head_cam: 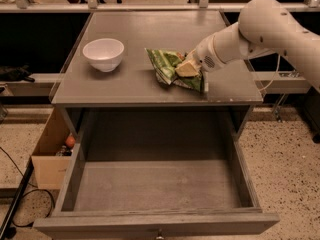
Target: Pick green jalapeno chip bag from top drawer and place on counter
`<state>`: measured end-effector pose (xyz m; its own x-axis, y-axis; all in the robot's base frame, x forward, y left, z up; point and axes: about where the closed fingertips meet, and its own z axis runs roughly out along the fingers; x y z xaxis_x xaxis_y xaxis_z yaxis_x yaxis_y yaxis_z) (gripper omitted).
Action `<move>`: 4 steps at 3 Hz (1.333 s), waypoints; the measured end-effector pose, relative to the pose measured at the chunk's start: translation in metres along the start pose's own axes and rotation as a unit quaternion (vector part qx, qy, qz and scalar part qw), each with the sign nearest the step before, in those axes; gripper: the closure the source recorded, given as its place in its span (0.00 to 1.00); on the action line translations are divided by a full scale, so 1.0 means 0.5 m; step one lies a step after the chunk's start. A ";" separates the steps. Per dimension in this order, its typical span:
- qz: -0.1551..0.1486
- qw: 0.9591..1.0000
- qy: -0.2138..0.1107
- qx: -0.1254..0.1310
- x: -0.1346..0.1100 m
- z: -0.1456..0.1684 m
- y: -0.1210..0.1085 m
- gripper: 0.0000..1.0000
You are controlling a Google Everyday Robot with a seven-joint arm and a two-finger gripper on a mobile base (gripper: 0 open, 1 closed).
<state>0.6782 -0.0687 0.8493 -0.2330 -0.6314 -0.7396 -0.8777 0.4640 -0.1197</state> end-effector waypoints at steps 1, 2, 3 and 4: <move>0.000 1.000 0.000 0.000 0.000 0.000 0.000 0.53; 0.000 1.000 0.000 0.000 0.000 0.000 0.000 0.30; 0.000 1.000 0.000 0.000 0.000 0.000 0.000 0.06; 0.000 1.000 0.000 0.000 0.000 0.000 0.000 0.00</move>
Offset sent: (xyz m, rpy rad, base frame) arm 0.0000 0.0000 0.0000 0.0000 0.0000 0.0000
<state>0.6782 -0.0686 0.8493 -0.2329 -0.6314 -0.7396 -0.8778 0.4638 -0.1195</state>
